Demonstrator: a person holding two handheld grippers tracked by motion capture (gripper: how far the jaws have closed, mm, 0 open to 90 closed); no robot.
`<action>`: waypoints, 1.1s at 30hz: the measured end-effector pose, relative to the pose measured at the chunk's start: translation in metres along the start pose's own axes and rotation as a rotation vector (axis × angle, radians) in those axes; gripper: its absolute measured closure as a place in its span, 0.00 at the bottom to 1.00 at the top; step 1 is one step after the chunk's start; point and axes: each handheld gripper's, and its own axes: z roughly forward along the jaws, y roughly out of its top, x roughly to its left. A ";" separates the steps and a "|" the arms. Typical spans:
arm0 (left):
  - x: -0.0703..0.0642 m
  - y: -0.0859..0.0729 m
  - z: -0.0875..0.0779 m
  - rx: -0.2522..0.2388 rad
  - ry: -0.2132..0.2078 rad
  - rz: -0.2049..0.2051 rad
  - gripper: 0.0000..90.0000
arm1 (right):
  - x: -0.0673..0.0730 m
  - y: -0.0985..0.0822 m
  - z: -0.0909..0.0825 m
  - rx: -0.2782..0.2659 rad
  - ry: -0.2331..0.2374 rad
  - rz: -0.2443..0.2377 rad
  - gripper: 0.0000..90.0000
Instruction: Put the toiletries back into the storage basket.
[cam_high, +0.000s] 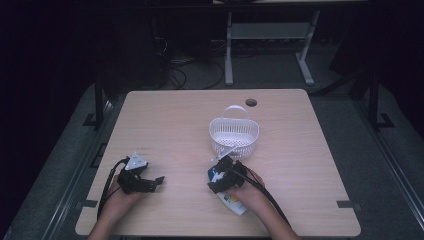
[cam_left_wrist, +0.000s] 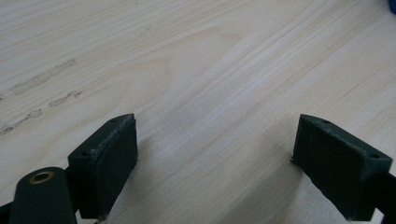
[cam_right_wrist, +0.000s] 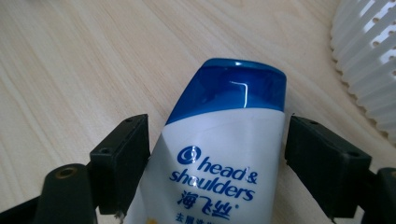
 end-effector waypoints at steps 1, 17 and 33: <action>0.000 0.000 0.000 0.003 -0.001 0.003 0.15 | 0.000 0.000 0.001 0.004 -0.001 0.001 0.25; 0.000 0.000 0.000 0.002 -0.001 0.002 0.15 | 0.006 -0.001 0.004 0.052 -0.015 -0.038 0.29; 0.000 0.000 0.000 0.001 0.000 0.000 0.15 | 0.009 0.002 0.005 0.074 -0.048 -0.059 0.33</action>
